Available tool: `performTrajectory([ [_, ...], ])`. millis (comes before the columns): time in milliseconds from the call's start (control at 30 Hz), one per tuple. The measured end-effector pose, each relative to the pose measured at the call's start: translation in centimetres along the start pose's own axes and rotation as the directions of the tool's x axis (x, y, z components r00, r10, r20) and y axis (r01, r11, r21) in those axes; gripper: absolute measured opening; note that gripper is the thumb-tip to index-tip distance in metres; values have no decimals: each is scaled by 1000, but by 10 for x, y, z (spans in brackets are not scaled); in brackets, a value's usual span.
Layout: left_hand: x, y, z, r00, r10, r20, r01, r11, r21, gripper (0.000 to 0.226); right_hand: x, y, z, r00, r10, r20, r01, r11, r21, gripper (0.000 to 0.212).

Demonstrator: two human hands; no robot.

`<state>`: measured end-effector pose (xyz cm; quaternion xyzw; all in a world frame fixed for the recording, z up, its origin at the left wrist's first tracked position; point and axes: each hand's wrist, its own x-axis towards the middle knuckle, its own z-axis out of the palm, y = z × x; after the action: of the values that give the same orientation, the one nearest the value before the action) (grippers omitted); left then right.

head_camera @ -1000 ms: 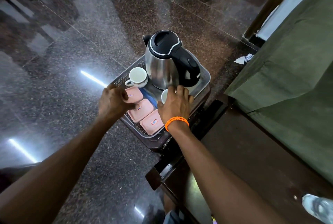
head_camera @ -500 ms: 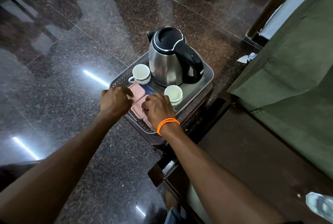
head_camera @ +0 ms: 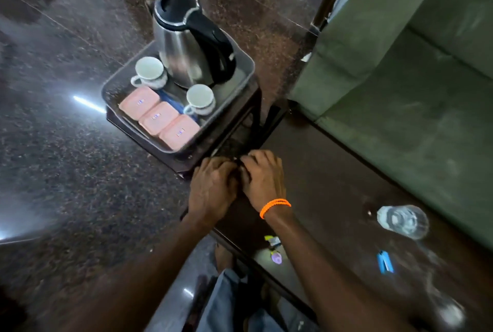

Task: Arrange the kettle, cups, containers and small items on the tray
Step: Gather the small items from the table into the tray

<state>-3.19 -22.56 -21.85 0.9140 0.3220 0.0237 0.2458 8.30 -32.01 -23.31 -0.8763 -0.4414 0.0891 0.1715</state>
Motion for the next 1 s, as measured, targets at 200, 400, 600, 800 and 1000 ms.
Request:
performTrajectory([
  [200,-57,48,72,944,6,329,2,1000,-23,21,-112,66,0,951,246,188,-236,969,-76,22],
  [400,-85,65,116,866,6,500,0,1000,-13,37,-171,88,10,855,369,363,-404,914,22,40],
  [600,-88,72,135,859,-1,512,-7,1000,14,56,-172,103,22,848,260,463,-270,962,-44,48],
  [800,-88,72,157,868,-59,493,26,997,72,56,-159,115,39,845,179,505,-150,984,-98,51],
  [1000,-70,69,138,933,-30,360,33,999,-2,27,-128,111,25,886,119,447,-111,993,-45,25],
])
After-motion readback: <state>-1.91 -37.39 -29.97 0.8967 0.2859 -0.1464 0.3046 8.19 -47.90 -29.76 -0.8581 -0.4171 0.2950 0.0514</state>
